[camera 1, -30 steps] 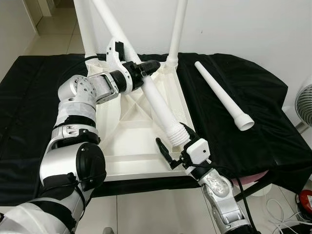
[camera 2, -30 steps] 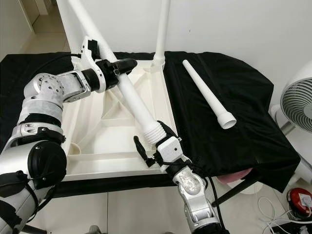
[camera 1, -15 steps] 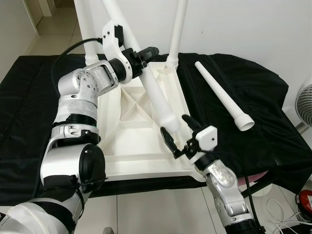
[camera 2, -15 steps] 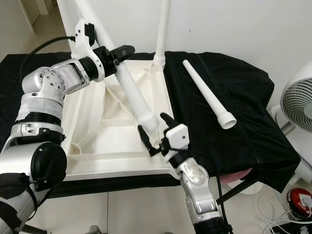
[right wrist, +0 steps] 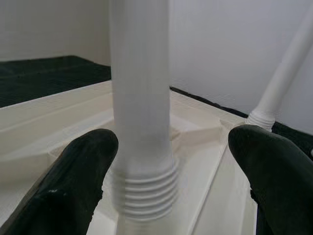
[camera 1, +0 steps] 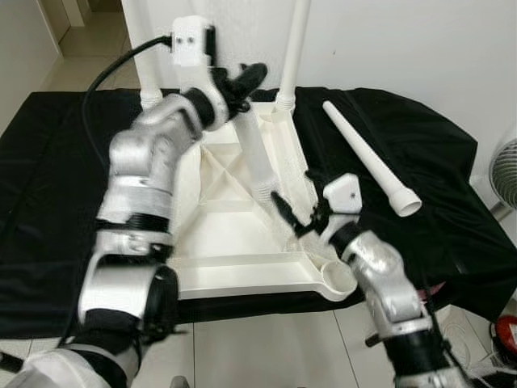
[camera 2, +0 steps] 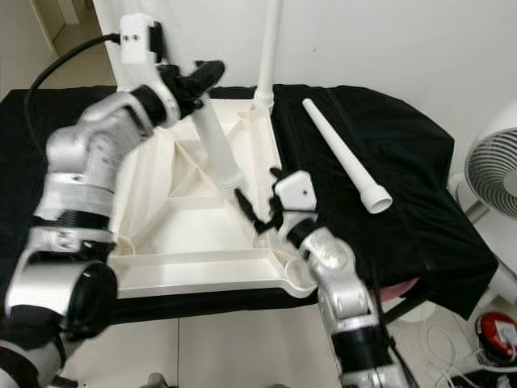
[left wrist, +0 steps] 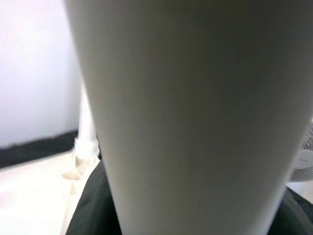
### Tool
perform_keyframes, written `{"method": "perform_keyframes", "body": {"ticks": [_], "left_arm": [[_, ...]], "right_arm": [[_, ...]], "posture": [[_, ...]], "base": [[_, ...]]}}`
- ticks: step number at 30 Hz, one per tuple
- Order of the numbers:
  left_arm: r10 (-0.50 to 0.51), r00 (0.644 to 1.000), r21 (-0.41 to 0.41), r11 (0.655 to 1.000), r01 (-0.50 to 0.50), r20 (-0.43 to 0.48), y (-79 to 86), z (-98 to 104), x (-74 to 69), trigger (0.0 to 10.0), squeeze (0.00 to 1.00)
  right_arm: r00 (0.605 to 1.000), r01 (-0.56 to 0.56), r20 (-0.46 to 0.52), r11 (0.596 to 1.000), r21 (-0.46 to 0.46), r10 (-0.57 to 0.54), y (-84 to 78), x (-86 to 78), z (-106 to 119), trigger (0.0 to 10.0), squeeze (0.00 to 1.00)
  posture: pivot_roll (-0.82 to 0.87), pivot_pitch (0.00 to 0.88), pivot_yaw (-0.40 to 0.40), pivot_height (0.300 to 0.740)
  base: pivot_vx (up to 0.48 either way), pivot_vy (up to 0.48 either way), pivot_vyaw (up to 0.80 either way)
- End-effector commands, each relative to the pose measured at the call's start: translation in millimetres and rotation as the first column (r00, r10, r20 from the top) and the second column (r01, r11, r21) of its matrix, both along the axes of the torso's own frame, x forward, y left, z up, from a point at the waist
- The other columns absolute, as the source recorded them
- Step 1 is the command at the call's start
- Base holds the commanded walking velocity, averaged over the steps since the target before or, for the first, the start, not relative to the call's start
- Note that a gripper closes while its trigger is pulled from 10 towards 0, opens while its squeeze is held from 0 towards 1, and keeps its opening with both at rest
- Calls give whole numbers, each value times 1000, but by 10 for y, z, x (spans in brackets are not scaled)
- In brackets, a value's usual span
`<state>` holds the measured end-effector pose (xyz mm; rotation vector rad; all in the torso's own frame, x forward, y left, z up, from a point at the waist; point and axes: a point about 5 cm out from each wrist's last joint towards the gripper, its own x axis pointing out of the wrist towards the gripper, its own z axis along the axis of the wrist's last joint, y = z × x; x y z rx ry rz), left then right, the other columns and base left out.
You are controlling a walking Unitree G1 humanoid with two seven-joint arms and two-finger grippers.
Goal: Building children table
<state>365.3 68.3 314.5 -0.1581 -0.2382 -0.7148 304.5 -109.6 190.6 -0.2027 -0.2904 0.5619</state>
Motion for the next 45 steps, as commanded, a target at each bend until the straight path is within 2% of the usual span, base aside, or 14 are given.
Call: {"method": "perform_keyframes", "body": {"ticks": [1, 17, 31, 33, 34, 35, 36, 38, 39, 40, 41, 42, 43, 45], "left_arm": [[38, 998, 11, 999, -39, 55, -40, 65, -33, 10000, 0], [39, 992, 10, 999, -41, 123, -492, 70, -306, 10000, 0], [22, 991, 16, 1000, -24, 135, -606, 90, -382, 10000, 0], [21, 991, 13, 1000, -23, 135, -613, 93, -389, 10000, 0], [20, 991, 13, 1000, -22, 135, -619, 93, -392, 10000, 0], [20, 991, 13, 1000, -22, 135, -619, 93, -392, 10000, 0], [19, 991, 13, 1000, -21, 136, -622, 93, -395, 10000, 0], [18, 991, 11, 1000, -20, 136, -625, 95, -396, 10000, 0], [15, 991, 10, 1000, -16, 136, -632, 100, -396, 10000, 0], [14, 991, 10, 1000, -16, 136, -634, 100, -396, 10000, 0], [12, 991, 11, 1000, -13, 136, -641, 101, -400, 10000, 0], [11, 991, 12, 1000, -12, 136, -646, 102, -403, 10000, 0], [9, 991, 13, 1000, -11, 135, -651, 102, -404, 10000, 0], [8, 991, 13, 1000, -10, 135, -654, 102, -405, 10000, 0]], "right_arm": [[999, 17, -37, 999, -31, -18, 13, 37, -104, 10000, 0], [992, 122, -34, 990, -65, -125, 194, 340, -26, 10000, 0], [988, 157, 2, 986, -55, -157, 222, 453, 99, 10000, 0], [987, 159, 6, 986, -58, -159, 222, 455, 95, 9451, 0], [987, 158, 9, 986, -61, -158, 220, 452, 94, 4941, 0], [987, 158, 9, 986, -61, -158, 220, 452, 94, 4941, 0], [987, 159, 11, 985, -62, -158, 220, 454, 93, 6196, 0], [987, 159, 16, 985, -63, -159, 218, 455, 98, 5255, 0], [985, 172, 25, 983, -63, -171, 206, 469, 112, 7176, 0], [984, 176, 27, 982, -63, -175, 203, 473, 115, 7176, 0], [984, 175, 32, 982, -67, -173, 202, 476, 119, 8824, 0], [985, 173, 36, 982, -70, -171, 203, 477, 122, 8824, 0], [985, 173, 45, 982, -80, -169, 203, 478, 125, 6078, 0], [984, 172, 51, 981, -86, -169, 203, 478, 127, 6078, 0]], "posture": [[-78, 0, -33, 740], [-57, 0, -35, 740], [-51, 0, -32, 740], [-51, 0, -33, 740], [-51, 0, -33, 740], [-51, 0, -33, 740], [-51, 0, -33, 740], [-55, 0, -31, 740], [-60, 0, -28, 740], [-60, 0, -28, 740], [-61, 0, -27, 740], [-61, 0, -27, 740], [-63, 0, -25, 740], [-63, 0, -25, 740]], "base": [[0, 0, 0], [0, 0, 0], [0, 0, 0], [0, 0, 0], [0, 0, 0], [0, 0, 0], [0, 0, 0], [0, 0, 0], [0, 0, 0], [0, 0, 0], [0, 0, 0], [0, 0, 0], [0, 0, 0], [0, 0, 0]]}}
